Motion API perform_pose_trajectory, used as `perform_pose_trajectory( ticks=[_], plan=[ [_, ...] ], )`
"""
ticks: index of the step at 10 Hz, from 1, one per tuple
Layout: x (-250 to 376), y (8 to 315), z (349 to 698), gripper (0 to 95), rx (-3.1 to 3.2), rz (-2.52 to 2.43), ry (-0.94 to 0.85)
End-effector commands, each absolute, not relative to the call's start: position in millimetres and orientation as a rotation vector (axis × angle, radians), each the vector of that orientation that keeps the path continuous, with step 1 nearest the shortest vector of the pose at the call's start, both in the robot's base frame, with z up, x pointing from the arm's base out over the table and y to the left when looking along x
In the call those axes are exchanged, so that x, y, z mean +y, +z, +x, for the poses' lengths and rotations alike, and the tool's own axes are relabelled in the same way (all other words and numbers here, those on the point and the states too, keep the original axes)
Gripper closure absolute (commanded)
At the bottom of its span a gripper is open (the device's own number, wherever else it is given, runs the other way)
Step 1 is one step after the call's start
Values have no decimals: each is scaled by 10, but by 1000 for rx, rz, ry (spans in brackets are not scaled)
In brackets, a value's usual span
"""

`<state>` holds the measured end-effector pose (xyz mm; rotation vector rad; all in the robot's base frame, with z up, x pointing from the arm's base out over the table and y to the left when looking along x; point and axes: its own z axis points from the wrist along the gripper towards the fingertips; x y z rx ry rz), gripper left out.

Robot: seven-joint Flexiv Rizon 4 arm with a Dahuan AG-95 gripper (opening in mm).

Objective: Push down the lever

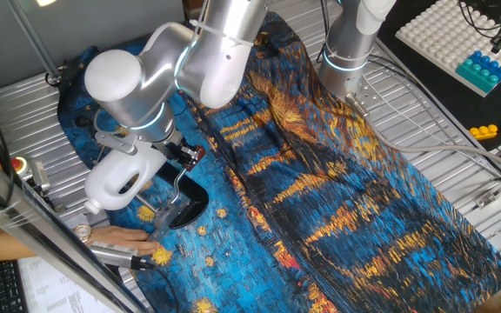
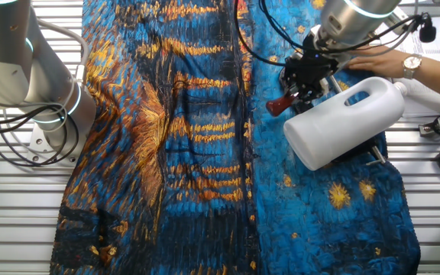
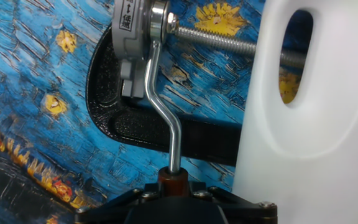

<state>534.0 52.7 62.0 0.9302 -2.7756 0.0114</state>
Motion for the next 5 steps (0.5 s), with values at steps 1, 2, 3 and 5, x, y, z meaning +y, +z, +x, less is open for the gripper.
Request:
perform_pose_trajectory(
  ticks=[1, 2, 3, 5],
  plan=[
    [534, 570, 5353, 760, -2785, 928, 16],
    [536, 546, 5352, 760, -2790, 927, 19],
    [541, 507, 5352, 760, -2797, 927, 24],
    [547, 475, 5353, 760, -2801, 927, 29]
  ],
)
